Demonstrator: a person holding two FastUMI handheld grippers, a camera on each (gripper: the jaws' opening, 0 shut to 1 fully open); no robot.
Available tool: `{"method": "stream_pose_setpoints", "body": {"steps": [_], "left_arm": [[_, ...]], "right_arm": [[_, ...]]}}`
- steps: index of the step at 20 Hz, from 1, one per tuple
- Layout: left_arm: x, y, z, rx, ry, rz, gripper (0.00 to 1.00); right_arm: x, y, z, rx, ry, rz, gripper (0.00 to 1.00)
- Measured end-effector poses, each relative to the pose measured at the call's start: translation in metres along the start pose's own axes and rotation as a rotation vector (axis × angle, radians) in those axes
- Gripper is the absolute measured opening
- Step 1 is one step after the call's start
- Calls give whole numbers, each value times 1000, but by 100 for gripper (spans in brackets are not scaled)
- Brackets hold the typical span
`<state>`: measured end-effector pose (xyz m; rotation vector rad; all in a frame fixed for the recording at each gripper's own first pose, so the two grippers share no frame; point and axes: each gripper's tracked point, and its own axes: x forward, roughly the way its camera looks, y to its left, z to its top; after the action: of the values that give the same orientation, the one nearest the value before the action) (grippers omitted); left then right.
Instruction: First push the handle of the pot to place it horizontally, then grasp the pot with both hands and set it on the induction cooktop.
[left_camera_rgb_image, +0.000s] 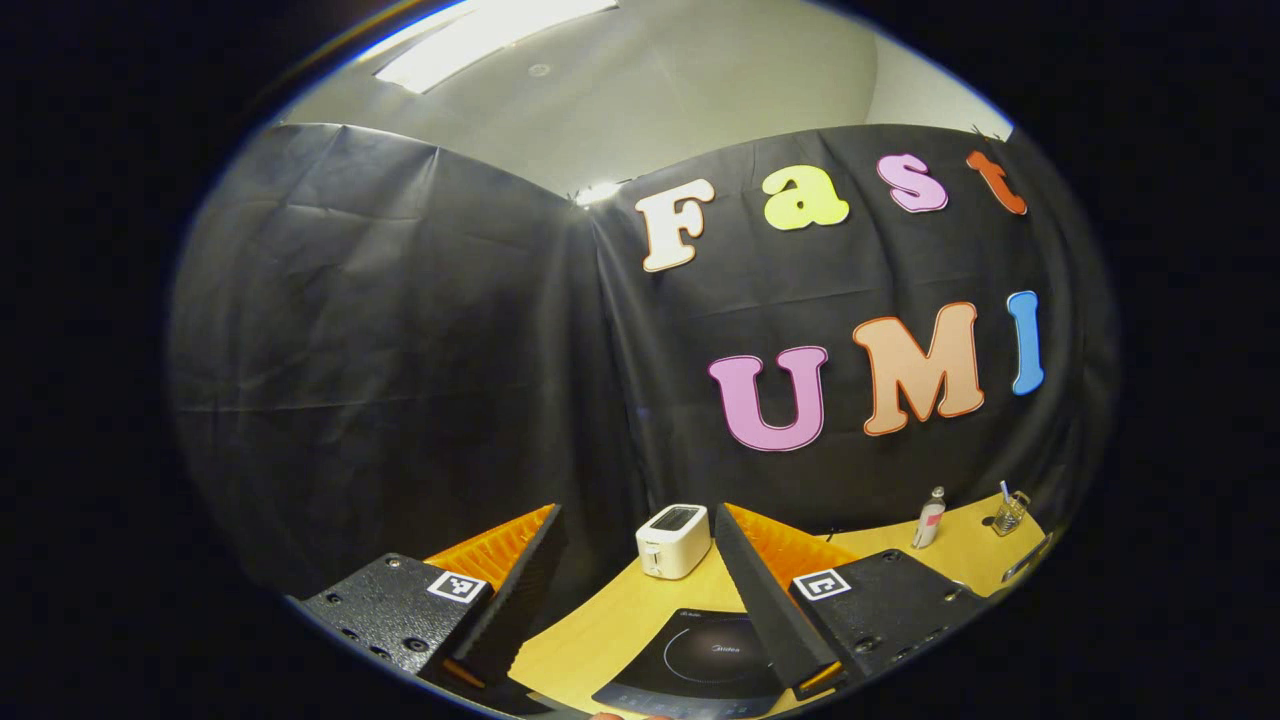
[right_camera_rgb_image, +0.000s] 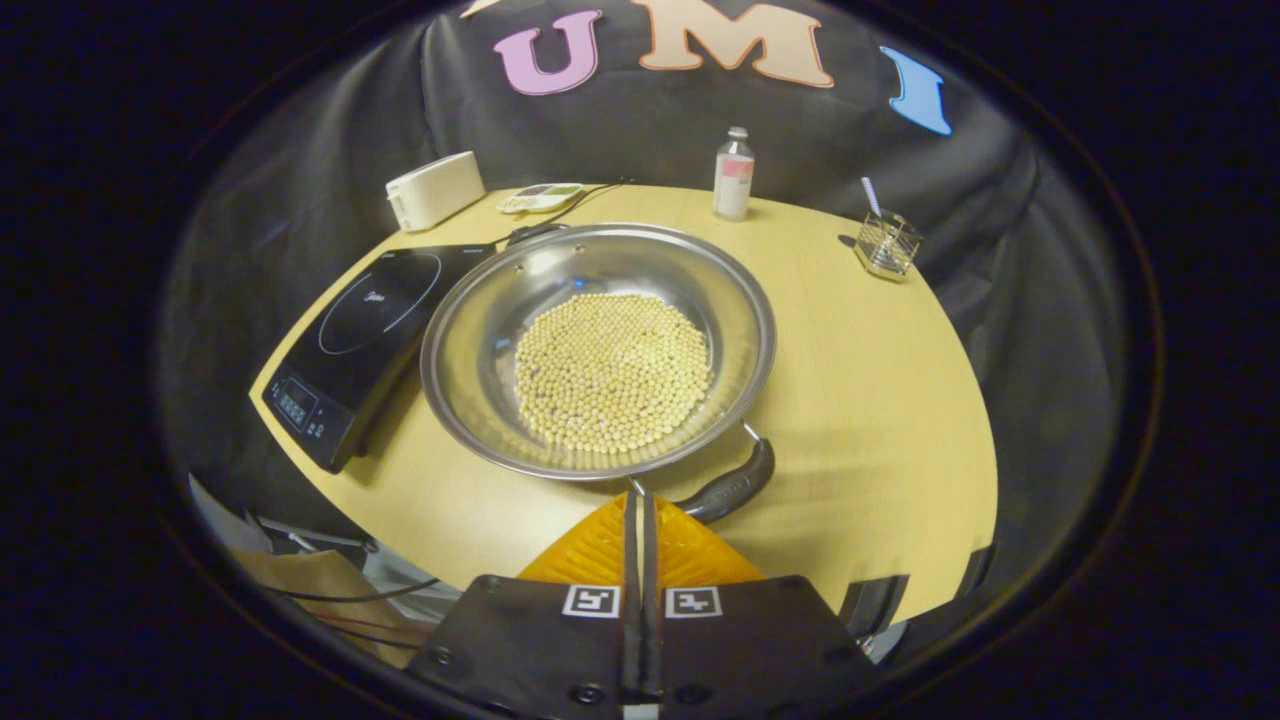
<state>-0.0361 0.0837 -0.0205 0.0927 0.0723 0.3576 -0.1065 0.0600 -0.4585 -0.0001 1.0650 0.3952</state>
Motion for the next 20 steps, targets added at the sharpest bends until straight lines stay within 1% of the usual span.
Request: {"method": "stream_pose_setpoints", "body": {"steps": [1, 2, 5, 13, 16, 20], "left_arm": [[-1, 0, 0, -1, 4, 5, 95], [-3, 2, -1, -2, 7, 11, 95], [-12, -6, -2, -2, 17, 26, 96], [-20, -12, -9, -9, 50, 76, 95], [-18, -15, -15, -7, 62, 75, 95], [-13, -25, -25, -12, 76, 55, 96]], "right_arm": [[2, -5, -1, -6, 5, -5, 0], [4, -11, 0, -16, 7, -12, 2], [7, -25, 2, -29, 3, -15, 3], [27, -69, 32, -28, -22, -39, 3], [32, -83, 43, -11, -37, -58, 2], [41, -95, 54, 19, -59, -83, 2]]}}
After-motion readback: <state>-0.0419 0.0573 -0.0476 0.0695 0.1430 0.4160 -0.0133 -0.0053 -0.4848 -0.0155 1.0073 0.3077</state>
